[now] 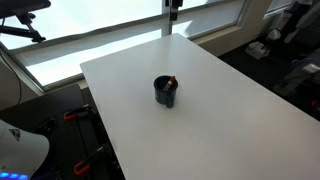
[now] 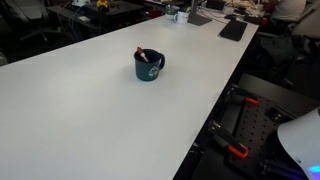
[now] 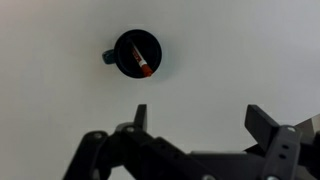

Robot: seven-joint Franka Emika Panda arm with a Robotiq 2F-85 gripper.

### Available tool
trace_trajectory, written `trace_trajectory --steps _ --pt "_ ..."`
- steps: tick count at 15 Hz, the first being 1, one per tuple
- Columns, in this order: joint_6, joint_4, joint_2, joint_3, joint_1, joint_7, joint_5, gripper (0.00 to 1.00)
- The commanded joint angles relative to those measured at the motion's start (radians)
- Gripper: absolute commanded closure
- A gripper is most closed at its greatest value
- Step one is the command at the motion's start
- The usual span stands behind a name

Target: Remove the marker from the mug cup

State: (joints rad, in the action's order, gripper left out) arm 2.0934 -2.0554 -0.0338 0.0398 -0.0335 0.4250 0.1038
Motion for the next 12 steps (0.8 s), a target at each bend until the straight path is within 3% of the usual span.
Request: trace_trajectory --steps 1,5,6,12 --pt "0.011 0.053 0.077 -0.022 0.006 0.032 0.001 0.00" --pt "0.007 0.096 0.149 -0.043 0.011 0.065 -0.005 0.00" --pt "0.020 0.054 0.112 -0.045 0.011 0.025 0.001 0.00" --pt "0.019 0.082 0.150 -0.050 0.013 0.032 0.002 0.00"
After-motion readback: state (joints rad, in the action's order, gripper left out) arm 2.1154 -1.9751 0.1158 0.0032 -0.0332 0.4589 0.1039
